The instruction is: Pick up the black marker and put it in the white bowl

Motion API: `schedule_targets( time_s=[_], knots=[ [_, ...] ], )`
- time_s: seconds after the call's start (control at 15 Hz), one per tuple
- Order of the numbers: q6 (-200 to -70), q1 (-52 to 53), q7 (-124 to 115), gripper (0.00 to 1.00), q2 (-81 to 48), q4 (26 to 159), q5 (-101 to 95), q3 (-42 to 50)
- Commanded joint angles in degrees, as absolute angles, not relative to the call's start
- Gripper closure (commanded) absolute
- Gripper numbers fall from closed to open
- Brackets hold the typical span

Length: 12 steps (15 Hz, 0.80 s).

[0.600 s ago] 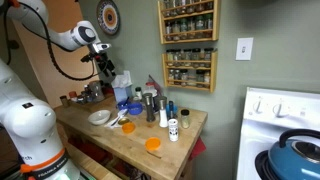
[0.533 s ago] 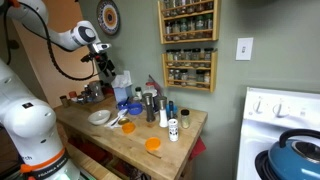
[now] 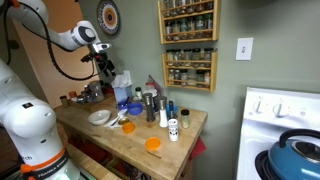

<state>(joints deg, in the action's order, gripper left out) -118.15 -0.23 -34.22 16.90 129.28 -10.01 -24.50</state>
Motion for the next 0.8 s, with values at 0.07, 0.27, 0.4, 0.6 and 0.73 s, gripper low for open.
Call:
schedule_targets(
  time_s=[0.07,0.27,0.4,0.6,0.73],
  knots=[
    [-117.86,2.56,-34.93,0.00,16.50,129.13,-10.94,-21.96],
    [-117.86,2.56,-34.93,0.00,16.50,129.13,-10.94,-21.96],
    [-117.86,2.56,-34.93,0.00,16.50,129.12,-10.94,-21.96],
    [-118.18,2.64,-34.96,0.00,17.66,130.29,-11.01,-21.45],
    [-119.87,3.36,-34.37,0.00,19.53,133.12,-10.39,-19.82]
  ],
)
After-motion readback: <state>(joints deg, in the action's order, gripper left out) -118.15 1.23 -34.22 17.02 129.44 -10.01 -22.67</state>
